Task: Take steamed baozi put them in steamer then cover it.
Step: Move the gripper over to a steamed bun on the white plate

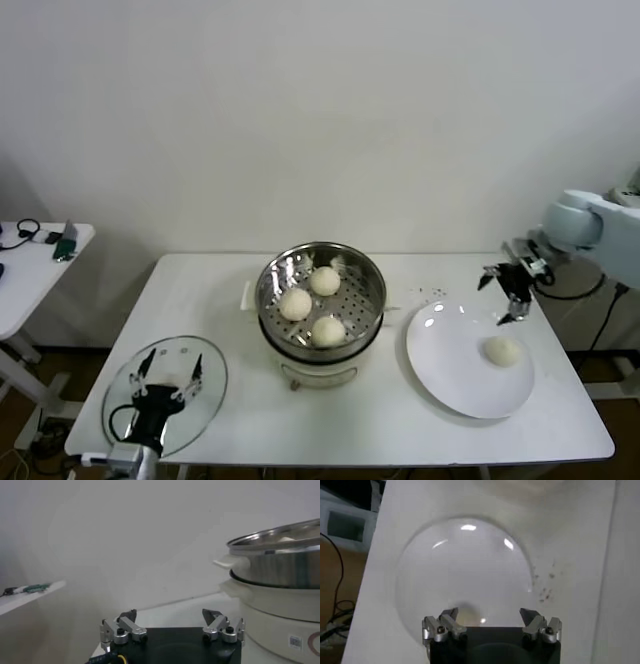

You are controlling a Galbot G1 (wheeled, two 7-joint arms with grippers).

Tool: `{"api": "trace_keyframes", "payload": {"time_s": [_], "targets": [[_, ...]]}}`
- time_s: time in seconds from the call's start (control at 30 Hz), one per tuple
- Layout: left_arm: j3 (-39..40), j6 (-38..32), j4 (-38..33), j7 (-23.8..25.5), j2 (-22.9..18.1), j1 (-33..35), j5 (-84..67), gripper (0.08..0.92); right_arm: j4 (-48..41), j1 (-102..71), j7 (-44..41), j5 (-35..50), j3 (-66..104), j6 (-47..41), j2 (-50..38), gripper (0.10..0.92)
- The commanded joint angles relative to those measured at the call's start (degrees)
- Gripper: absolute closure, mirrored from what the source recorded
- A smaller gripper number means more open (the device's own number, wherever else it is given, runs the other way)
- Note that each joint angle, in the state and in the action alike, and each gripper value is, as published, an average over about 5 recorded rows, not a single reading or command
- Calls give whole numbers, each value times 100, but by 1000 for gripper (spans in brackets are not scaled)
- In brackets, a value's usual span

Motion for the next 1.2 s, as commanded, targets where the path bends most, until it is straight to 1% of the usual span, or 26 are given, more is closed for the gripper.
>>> {"api": "trace_keyframes", "payload": {"time_s": [0.03,0.53,0.87,1.2], "targets": [[3,24,-18,3,-16,19,56,177,-446,-2046,-33,-915,1622,-100,-749,203],[-55,32,71,0,3,55,80,177,-1404,-2844,76,-1351,2309,66,193,203],[-46,21,127,3,-1,47,150,177,-1758,-2967,109,-1653,2442,194,592,203],[-62,12,129,3,-6,62,161,177,-1870,-2969,81,-1648,2414,176,833,203]]}}
